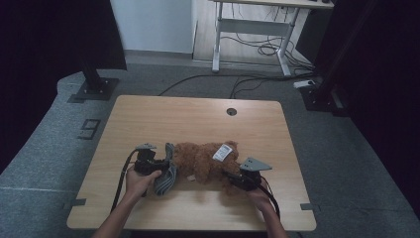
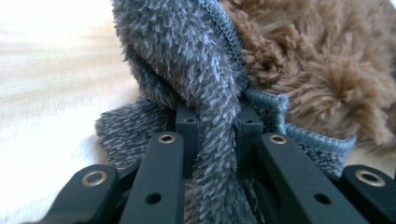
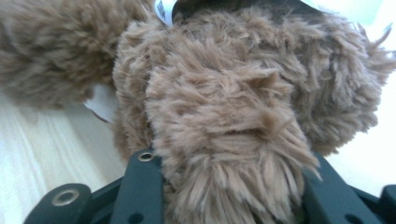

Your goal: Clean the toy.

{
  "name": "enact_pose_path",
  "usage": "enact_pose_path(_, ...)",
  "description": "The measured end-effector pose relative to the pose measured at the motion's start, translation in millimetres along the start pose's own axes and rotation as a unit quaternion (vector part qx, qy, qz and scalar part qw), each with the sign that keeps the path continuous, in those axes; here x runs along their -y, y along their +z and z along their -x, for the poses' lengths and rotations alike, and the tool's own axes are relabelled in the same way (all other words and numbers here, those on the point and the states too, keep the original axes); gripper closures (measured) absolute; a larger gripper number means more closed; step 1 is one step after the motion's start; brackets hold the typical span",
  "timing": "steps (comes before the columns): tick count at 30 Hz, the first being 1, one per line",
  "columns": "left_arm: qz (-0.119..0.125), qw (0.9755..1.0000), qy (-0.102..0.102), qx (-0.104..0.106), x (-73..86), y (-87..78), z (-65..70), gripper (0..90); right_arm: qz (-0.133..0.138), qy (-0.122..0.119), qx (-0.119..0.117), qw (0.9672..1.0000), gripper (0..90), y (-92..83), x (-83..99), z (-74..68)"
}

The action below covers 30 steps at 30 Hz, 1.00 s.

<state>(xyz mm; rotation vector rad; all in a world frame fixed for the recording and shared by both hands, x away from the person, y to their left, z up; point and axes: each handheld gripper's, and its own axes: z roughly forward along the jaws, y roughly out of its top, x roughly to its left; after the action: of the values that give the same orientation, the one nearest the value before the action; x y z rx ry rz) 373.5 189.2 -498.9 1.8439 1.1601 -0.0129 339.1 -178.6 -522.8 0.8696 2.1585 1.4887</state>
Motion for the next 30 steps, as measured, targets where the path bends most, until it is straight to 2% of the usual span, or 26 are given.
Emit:
enact_pose_path(3, 0.035, 0.9992, -0.005, 0.017, -10.5, -3.5, -3.4, 77.1, 0.031, -0.048, 0.026, 0.998, 62.9, 0.5, -4.1, -0.5)
enact_pose_path(5, 0.05, 0.9986, -0.003, 0.015, -17.5, -3.4, -5.7, 77.0, 0.049, -0.066, 0.042, 0.9957, 62.6, 2.1, -5.6, 3.8)
enact_pose_path(6, 0.053, 0.9985, -0.002, 0.012, -19.7, -2.8, -7.5, 76.9, 0.05, -0.069, 0.048, 0.9952, 62.2, 3.5, -5.7, 6.9)
enact_pose_path(8, 0.046, 0.9989, -0.002, 0.009, -20.6, 0.4, -11.6, 76.7, 0.038, -0.085, 0.061, 0.9938, 61.0, 7.2, -3.9, 13.6)
enact_pose_path(11, 0.031, 0.9995, -0.004, 0.004, -14.2, 5.9, -16.2, 76.4, 0.016, -0.094, 0.067, 0.9932, 59.7, 9.7, 1.7, 20.0)
enact_pose_path(15, 0.024, 0.9997, -0.007, 0.007, -3.5, 4.6, -18.5, 76.0, -0.003, -0.1, 0.057, 0.9933, 57.6, 5.0, 7.9, 16.8)
enact_pose_path(18, 0.017, 0.9998, -0.003, 0.01, 1.9, -2.9, -17.2, 75.1, -0.018, -0.098, 0.043, 0.9941, 53.7, -2.1, 13.4, 10.8)
enact_pose_path(20, 0.017, 0.9998, -0.001, 0.012, 3.3, -10.6, -15.6, 74.5, -0.033, -0.105, 0.037, 0.9932, 52.5, -6.9, 17.8, 7.5)
enact_pose_path(24, 0.04, 0.999, 0.007, 0.018, -2.9, -27.1, -5.0, 74.2, -0.039, -0.089, 0.028, 0.9949, 51.0, -14.0, 25.1, 6.8)
enact_pose_path(30, 0.064, 0.9954, 0.068, 0.021, -26.9, -36.8, 37.5, 74.3, -0.041, -0.075, 0.018, 0.9961, 47.3, -15.9, 25.4, 6.8)
